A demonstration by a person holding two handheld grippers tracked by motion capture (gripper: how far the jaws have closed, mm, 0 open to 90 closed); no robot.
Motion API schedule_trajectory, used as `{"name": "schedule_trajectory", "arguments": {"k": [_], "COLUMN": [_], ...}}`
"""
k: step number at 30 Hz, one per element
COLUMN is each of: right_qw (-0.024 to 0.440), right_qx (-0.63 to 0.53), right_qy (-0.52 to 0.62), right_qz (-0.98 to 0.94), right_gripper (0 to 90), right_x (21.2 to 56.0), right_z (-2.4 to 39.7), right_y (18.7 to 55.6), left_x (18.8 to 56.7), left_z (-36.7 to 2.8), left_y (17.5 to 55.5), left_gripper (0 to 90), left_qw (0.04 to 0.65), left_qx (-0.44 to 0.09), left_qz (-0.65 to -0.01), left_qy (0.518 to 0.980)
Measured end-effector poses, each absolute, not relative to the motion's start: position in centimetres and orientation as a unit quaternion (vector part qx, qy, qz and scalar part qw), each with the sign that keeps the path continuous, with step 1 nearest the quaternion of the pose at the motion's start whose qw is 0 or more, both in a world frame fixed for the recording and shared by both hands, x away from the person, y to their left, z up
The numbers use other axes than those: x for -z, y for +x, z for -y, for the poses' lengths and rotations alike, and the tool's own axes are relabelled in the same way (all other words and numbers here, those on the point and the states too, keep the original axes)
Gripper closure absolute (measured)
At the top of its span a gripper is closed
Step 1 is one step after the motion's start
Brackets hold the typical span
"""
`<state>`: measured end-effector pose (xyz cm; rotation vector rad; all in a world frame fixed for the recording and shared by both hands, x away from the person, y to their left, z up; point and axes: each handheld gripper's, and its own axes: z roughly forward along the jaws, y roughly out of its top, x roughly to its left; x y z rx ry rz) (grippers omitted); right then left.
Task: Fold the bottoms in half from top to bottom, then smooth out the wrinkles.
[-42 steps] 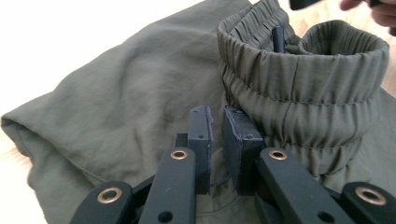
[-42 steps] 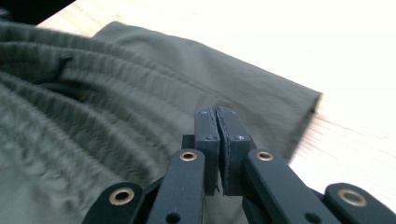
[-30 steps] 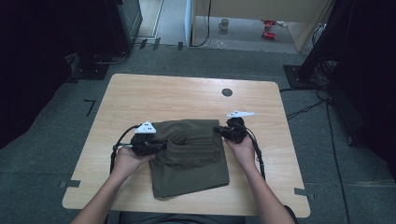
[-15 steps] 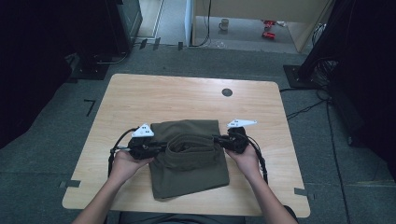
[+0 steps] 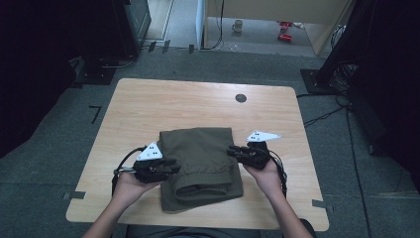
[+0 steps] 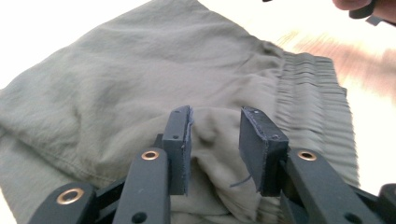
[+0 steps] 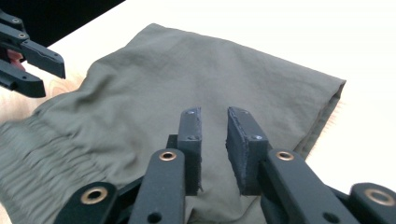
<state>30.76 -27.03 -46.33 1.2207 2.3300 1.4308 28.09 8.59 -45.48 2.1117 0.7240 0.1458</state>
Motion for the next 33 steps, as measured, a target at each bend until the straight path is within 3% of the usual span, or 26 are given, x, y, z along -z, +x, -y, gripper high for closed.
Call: {"name": "schedule_trajectory", "arguments": {"k": [8, 19, 33], "right_qw": [0.067, 0.066, 0.095], "right_qx": [-0.454, -0.415, -0.391], "right_qy": [0.393, 0.364, 0.377], "right_qz": [-0.797, -0.831, -0.834], "right_gripper": [64.7, 61.2, 61.1], "right_x": [47.4, 49.0, 51.3], "right_z": [25.5, 23.1, 23.3], "right_y": [30.5, 29.8, 32.3], "left_x": [47.2, 49.7, 50.4], "left_z": [-8.5, -8.0, -7.0], "left_y": [28.7, 30.9, 35.3], "left_gripper": [62.3, 58.7, 58.4], "left_qw": [0.395, 0.385, 0.391], "left_qx": [-0.052, -0.029, -0.057], "left_qz": [-0.312, -0.324, -0.335], "left_qy": [0.863, 0.864, 0.855]}}
